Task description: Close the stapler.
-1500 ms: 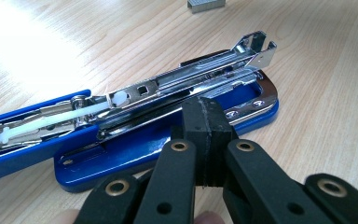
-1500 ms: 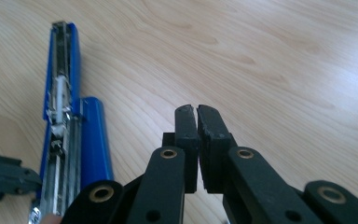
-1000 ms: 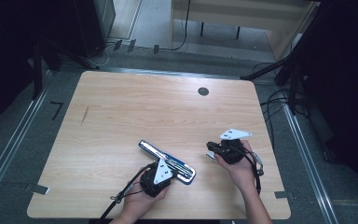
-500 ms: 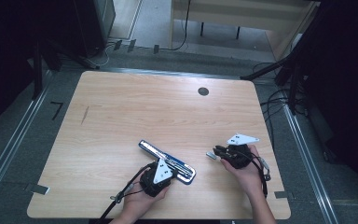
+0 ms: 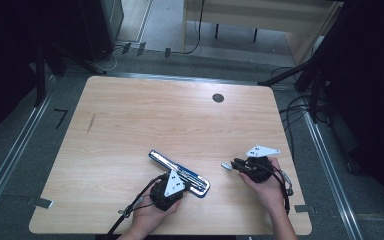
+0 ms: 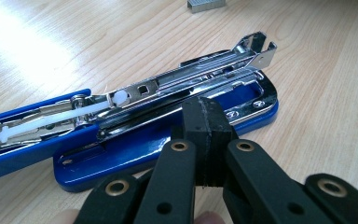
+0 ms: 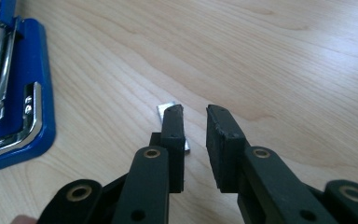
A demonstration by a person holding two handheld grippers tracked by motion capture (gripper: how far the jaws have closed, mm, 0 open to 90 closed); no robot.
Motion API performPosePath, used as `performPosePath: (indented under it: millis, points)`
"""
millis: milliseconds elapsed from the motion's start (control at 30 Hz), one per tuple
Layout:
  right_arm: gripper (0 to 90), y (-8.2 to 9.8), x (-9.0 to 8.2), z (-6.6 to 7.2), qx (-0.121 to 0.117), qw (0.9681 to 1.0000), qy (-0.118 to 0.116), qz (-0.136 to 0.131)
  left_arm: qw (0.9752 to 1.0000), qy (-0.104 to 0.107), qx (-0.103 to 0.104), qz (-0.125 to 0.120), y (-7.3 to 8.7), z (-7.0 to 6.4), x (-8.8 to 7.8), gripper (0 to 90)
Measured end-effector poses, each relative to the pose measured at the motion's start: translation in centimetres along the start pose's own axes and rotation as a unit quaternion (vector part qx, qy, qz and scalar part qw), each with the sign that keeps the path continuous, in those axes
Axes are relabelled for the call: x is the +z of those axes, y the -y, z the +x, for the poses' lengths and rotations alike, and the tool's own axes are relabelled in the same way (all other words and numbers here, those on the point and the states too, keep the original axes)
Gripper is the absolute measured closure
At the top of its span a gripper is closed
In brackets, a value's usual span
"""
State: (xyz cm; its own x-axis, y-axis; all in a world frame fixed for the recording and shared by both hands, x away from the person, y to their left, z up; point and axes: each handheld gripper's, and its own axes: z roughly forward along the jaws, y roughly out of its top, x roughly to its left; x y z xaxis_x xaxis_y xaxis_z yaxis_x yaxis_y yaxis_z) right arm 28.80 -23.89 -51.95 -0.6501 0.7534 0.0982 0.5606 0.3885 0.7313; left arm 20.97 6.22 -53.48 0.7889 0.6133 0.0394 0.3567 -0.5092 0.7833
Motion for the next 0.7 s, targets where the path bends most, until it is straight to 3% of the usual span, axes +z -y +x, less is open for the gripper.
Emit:
performPosePath:
  millis: [100, 400, 700]
  points:
    - [76.0, 0.1, 0.3, 0.4, -0.015, 0.9998, -0.007, 0.006, 1.0000, 0.000, 0.000, 0.000, 0.0, 0.0, 0.0, 90.0]
    - [73.4, 0.4, 0.7, 0.5, -0.009, 0.9999, -0.009, 0.010, 1.0000, 0.000, 0.000, 0.000, 0.0, 0.0, 0.0, 90.0]
    - [73.4, 0.6, 1.3, 1.0, -0.021, 0.9996, -0.009, 0.019, 1.0000, 0.001, 0.000, 0.000, 0.0, 0.0, 0.0, 90.0]
